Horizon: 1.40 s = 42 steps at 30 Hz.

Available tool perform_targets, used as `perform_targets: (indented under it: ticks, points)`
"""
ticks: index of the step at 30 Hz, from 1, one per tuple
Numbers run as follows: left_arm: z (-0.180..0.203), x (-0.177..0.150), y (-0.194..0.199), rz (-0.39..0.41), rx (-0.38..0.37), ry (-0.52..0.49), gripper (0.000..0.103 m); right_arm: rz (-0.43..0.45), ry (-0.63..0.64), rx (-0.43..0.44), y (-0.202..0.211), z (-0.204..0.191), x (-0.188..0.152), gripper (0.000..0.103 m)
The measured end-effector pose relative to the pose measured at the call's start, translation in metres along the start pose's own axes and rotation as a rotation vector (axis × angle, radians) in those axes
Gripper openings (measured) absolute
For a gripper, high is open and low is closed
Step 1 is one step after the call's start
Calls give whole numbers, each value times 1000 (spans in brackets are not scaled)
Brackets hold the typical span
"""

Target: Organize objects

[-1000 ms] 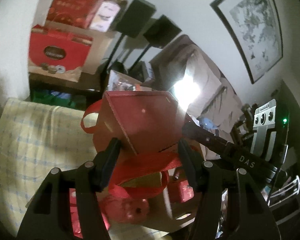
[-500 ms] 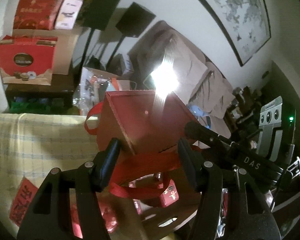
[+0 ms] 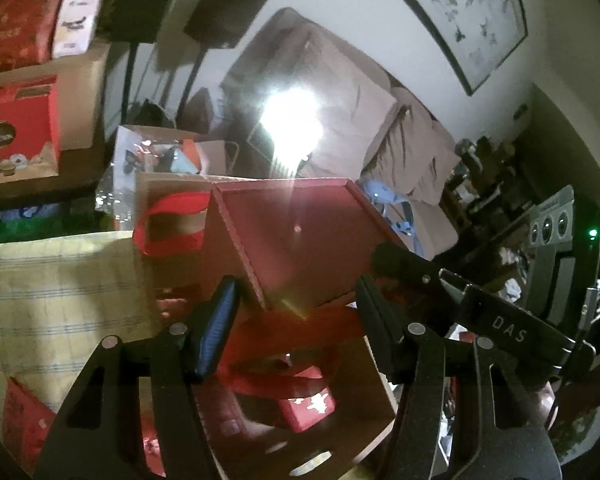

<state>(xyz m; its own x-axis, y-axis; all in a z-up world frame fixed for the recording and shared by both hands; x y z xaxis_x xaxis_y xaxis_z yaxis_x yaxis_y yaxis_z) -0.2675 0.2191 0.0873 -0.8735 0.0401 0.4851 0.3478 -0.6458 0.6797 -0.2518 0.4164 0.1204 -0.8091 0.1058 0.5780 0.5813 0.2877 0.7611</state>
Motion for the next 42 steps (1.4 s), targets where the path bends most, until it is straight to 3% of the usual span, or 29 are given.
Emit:
perform_targets:
  ticks: [6,22,35,42]
  points:
    - [8,0,-26,-23,13,-24,56,-10,-41,0,-11,28,-3,40]
    - [-23,15,-94,-48,60,-19,56,-28,-93,37,-81,72,2,40]
    - [-49,28,-123,-49,101,10,56,-56,-112,18,-127,79,13,40]
    - [-52,24,-131,-87,116,12,56,-87,-143,13,-139,83,8,41]
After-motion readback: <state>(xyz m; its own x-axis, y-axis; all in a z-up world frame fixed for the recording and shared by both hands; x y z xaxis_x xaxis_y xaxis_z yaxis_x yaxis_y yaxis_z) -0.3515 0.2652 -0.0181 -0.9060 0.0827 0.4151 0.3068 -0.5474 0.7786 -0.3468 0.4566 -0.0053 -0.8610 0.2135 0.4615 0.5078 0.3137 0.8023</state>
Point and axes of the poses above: each gripper's, at about its wrist camera, not at the fingertips, and y roughly against the way its jaws point, z to its right, x to its top, the point moved 1 cm from there along -y, roughly the way its jaws point, and after that the axes turned 4 degrees about -z, right-handed, at the moved point
